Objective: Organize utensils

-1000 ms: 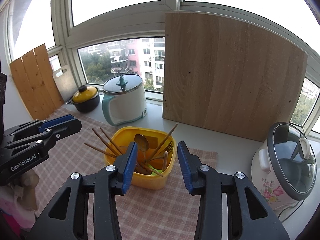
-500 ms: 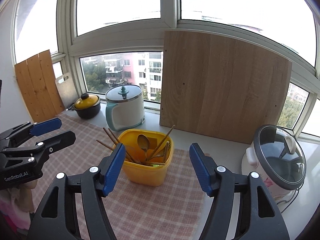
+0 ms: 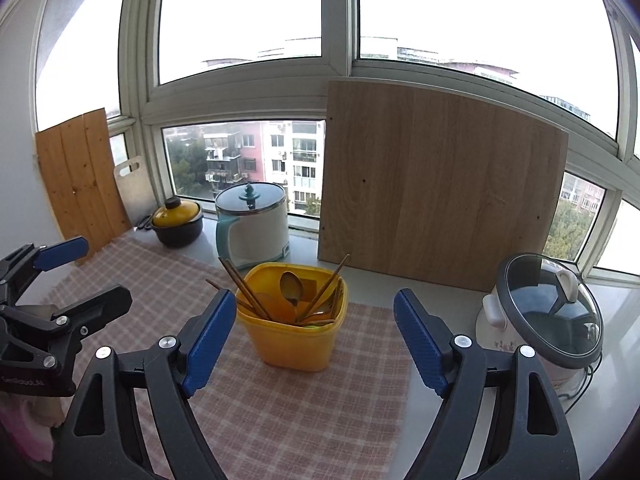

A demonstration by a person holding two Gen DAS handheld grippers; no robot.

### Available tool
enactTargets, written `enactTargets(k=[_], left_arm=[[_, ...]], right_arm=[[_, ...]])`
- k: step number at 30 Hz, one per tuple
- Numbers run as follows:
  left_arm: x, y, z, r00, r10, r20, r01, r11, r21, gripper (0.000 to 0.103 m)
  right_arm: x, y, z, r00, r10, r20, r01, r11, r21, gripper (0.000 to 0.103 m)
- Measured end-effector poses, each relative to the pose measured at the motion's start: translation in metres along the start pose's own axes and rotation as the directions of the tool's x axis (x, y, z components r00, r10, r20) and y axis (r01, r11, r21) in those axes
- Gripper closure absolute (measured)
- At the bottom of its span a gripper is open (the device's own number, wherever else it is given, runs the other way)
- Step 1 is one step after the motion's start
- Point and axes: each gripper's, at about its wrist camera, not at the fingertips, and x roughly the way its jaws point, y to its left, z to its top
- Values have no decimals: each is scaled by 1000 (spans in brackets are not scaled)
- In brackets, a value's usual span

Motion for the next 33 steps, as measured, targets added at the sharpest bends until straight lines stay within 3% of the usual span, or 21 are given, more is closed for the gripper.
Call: enactTargets(k=[33], left_arm=[[-7, 2, -3, 1000, 20, -17, -20, 1000, -12, 0]], right_arm=[[5, 10, -7, 1000, 9, -22, -10, 1000, -23, 20]])
